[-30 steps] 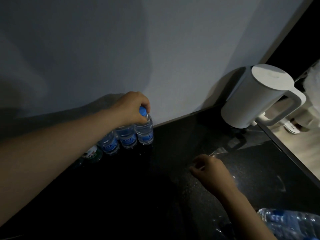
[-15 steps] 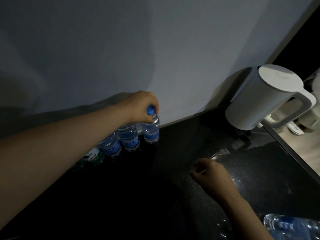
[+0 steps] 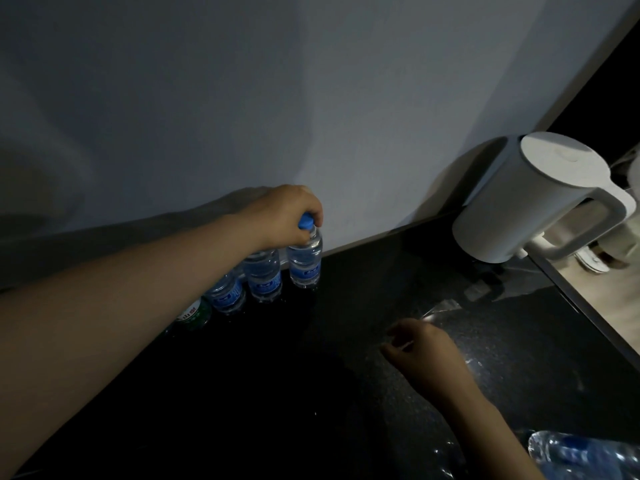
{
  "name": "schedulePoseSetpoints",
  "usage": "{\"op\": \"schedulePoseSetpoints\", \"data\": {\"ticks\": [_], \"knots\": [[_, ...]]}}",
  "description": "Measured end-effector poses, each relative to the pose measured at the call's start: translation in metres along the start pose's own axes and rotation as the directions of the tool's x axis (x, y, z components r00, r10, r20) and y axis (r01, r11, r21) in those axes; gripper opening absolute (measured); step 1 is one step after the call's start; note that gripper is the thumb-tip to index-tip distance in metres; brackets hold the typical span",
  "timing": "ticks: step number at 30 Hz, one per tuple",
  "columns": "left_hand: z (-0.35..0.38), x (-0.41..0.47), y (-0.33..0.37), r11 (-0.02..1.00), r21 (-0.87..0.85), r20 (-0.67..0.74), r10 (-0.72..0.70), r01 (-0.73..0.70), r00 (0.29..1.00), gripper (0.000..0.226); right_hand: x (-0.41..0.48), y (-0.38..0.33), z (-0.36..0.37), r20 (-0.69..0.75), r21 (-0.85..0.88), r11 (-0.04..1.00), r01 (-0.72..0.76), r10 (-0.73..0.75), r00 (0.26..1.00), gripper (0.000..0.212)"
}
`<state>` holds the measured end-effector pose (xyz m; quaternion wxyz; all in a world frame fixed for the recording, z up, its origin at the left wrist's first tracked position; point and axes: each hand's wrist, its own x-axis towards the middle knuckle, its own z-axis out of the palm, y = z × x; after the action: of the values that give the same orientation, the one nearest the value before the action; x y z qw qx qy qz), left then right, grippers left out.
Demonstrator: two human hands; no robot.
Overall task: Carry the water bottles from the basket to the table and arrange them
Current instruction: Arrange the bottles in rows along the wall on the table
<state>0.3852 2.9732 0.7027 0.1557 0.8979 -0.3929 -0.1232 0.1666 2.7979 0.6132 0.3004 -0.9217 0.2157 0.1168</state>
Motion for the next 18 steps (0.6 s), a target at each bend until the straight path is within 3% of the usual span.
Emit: {"op": "schedulePoseSetpoints", "data": {"ticks": [18], "knots": [[-0.009, -0.024, 0.036, 0.994, 0.105, -0.016, 0.009, -0.007, 1.000, 0.038, -0.030, -0.004, -0.018, -0.065, -0.010, 1.000, 0.021, -0.022, 0.998, 0.019]]}}
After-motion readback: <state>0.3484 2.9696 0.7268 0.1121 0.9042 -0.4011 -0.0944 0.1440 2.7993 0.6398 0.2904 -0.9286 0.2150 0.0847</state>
